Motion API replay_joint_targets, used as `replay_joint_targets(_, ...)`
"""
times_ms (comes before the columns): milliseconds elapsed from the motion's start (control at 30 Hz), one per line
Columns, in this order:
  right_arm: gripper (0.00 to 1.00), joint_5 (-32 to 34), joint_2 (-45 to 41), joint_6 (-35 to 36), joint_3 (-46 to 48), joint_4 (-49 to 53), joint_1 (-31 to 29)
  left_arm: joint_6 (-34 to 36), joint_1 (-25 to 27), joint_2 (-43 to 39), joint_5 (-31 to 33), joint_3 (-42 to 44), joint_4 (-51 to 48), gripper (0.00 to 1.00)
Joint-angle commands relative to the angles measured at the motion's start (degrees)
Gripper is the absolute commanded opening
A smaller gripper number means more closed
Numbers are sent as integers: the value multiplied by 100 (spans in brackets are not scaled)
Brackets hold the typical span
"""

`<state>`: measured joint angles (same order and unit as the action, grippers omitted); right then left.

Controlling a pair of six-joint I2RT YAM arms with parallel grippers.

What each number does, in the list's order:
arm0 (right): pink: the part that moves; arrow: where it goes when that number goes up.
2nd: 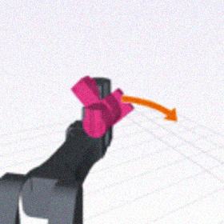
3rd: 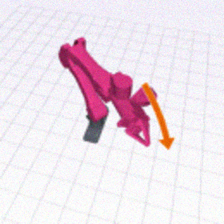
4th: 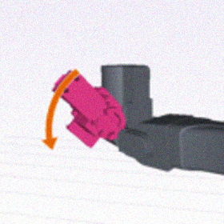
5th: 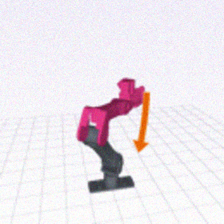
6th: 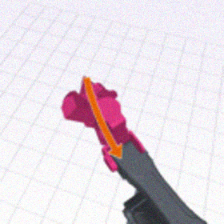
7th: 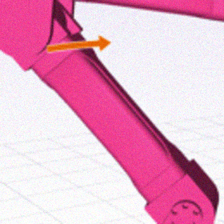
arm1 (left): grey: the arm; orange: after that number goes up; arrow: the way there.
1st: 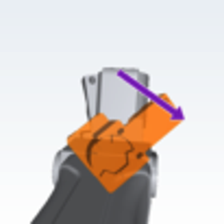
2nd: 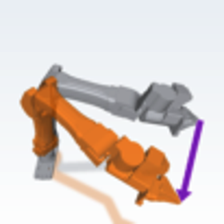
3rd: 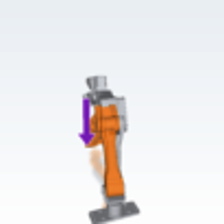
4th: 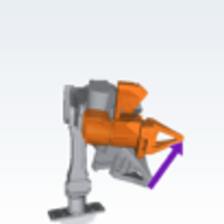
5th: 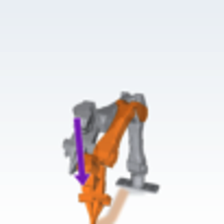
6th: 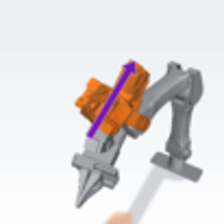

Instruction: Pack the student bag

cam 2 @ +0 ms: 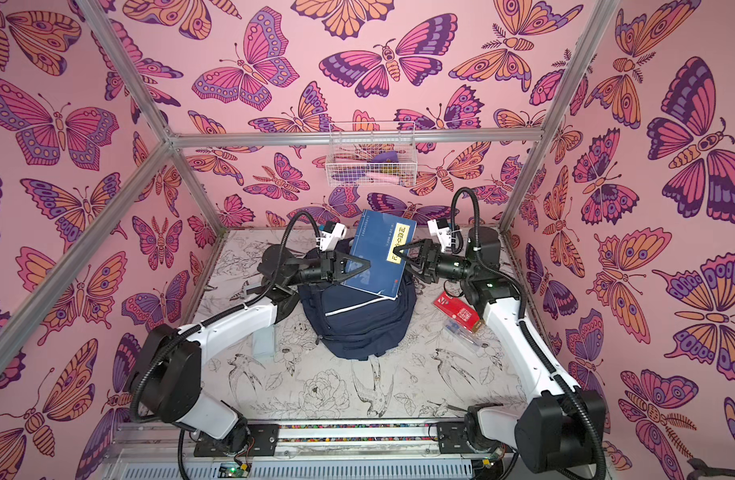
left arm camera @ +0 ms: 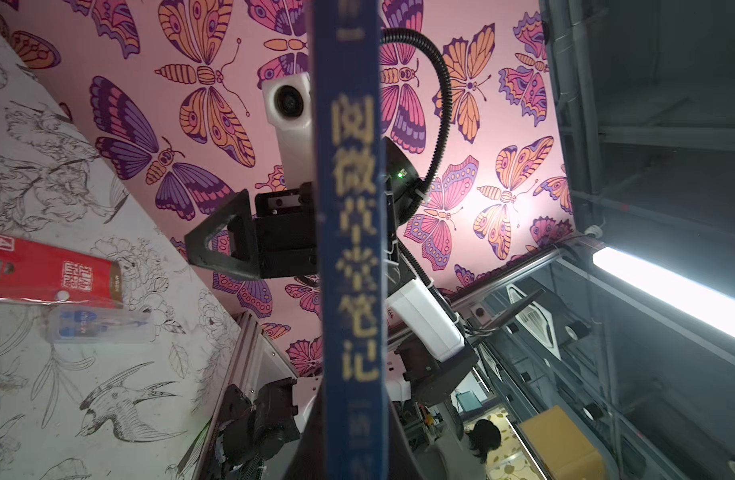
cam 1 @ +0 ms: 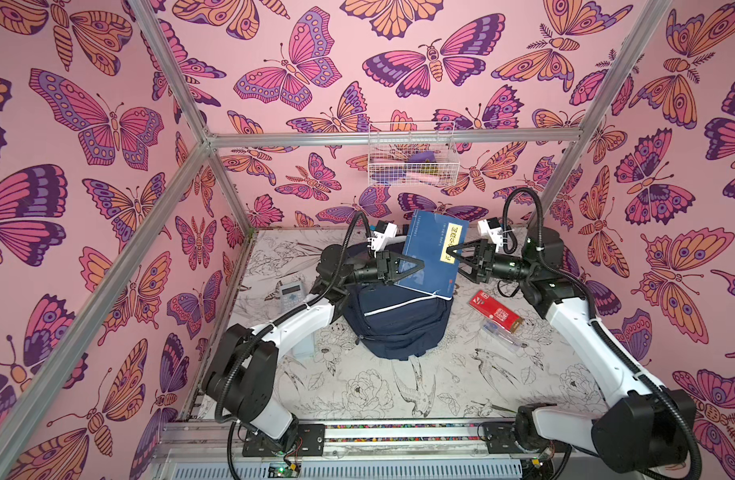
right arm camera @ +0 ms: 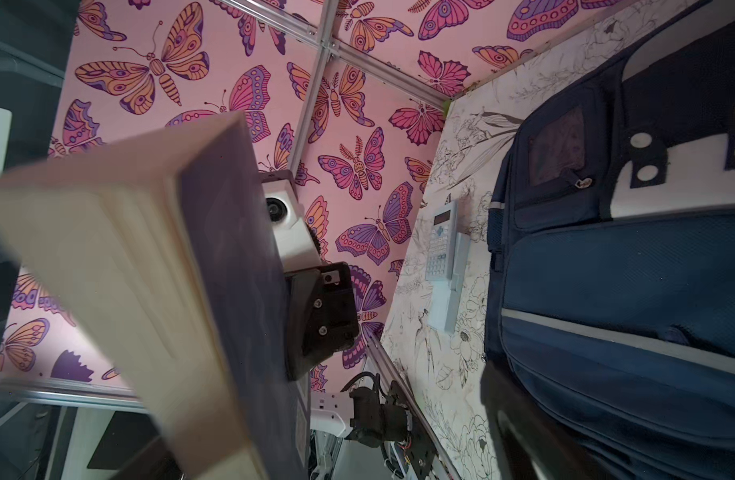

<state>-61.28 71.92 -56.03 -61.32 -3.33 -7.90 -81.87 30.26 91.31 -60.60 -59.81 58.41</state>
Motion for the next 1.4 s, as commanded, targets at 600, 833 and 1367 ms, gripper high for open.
replay_joint_targets(600, 0, -42, -223, 374, -161, 190, 47, 2696, -127, -411, 63, -243, -3177, 46)
replay_joint_targets(833, 0, 1563, -728, 1325, -345, 2715, 1040, 6806, 585, -1031, 3580, -772, -7818, 66)
replay_joint_targets(1367, 0, 3656, -1009, 1890, -176, 4963, 1430, 8346, 2322, 957, 5497, -1914, -8920, 62)
